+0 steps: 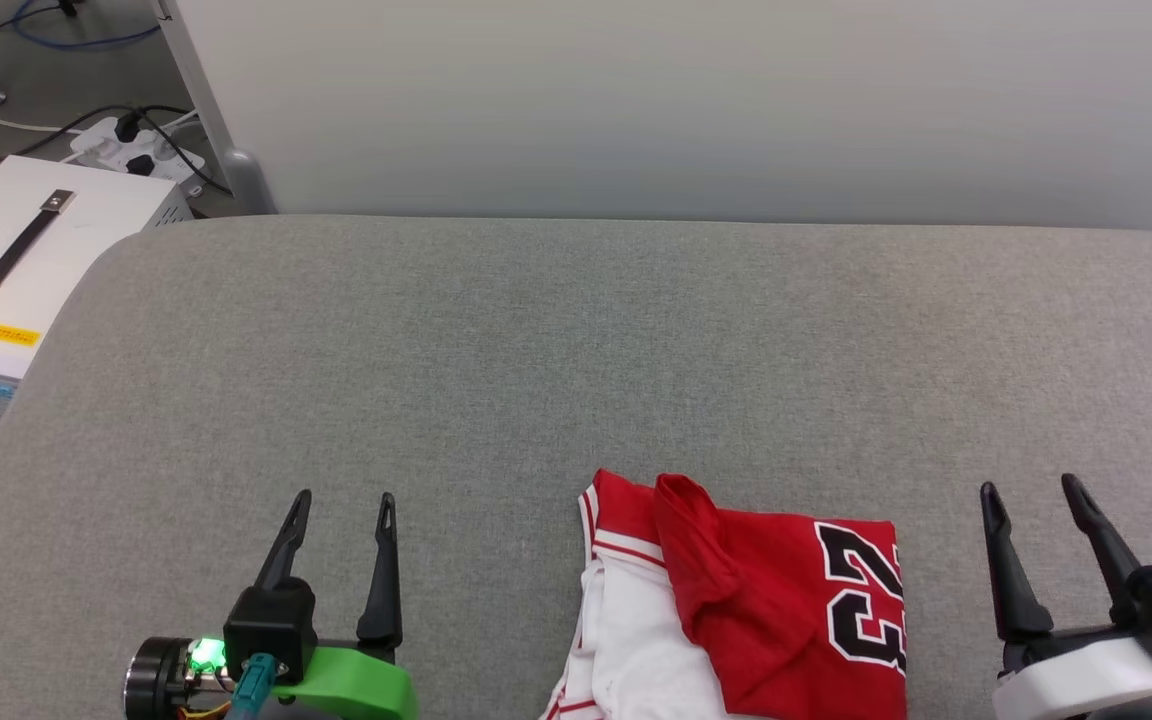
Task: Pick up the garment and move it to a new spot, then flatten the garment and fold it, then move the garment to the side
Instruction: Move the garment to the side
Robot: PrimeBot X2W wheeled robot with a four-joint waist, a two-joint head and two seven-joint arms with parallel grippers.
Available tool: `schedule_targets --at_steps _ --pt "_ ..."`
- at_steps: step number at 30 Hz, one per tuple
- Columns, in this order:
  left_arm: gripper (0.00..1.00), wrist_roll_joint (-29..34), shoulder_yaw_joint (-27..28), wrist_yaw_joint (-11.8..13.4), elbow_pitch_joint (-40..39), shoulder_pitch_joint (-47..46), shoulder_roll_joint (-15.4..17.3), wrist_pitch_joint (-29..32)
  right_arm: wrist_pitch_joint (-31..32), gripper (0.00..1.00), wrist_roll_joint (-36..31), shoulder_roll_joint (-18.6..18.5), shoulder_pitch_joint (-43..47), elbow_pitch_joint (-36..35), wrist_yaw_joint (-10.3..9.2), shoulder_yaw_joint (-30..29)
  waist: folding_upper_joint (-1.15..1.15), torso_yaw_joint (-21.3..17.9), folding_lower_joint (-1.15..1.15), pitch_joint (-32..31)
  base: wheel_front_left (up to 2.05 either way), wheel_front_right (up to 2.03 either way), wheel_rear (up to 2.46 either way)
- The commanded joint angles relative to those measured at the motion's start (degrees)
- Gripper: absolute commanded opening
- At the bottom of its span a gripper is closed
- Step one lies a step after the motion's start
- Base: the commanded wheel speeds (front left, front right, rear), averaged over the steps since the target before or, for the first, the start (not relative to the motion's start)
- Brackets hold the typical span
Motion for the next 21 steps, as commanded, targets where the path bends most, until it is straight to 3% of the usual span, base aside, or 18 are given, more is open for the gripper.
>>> schedule_targets --at_steps 1,4,8,15,21 --pt "1.00 0.19 0.17 0.18 0.14 0.86 -0.28 -0.34 -0.43 1.00 -0.20 -0.90 -2.05 -0.37 -0.04 -0.47 0.00 -0.06 0.00 0.03 0.00 0.00 0.00" --pt "1.00 0.21 0.19 0.09 0.44 0.72 -0.29 -0.34 -0.43 1.00 1.44 -3.29 -5.29 0.03 -0.04 -1.52 0.00 -0.06 0.00 0.09 0.00 0.00 0.00" --pt "1.00 0.21 0.28 -0.01 0.77 0.60 -0.26 -0.34 5.81 1.00 6.21 -11.46 -10.81 2.68 -0.04 1.71 0.00 -0.19 0.00 0.26 0.00 0.00 0.00" --pt "1.00 0.27 0.05 -0.28 1.08 0.29 -0.34 -0.34 34.03 1.00 31.41 -22.36 -16.60 3.37 -0.04 8.32 0.00 0.37 0.00 0.85 0.00 0.00 0.00" --pt "1.00 0.19 -0.15 -0.37 0.99 -0.18 -0.55 -0.34 51.78 1.00 46.99 -25.93 -14.82 3.88 -0.04 9.17 0.00 1.20 0.00 2.00 0.00 0.00 0.00"
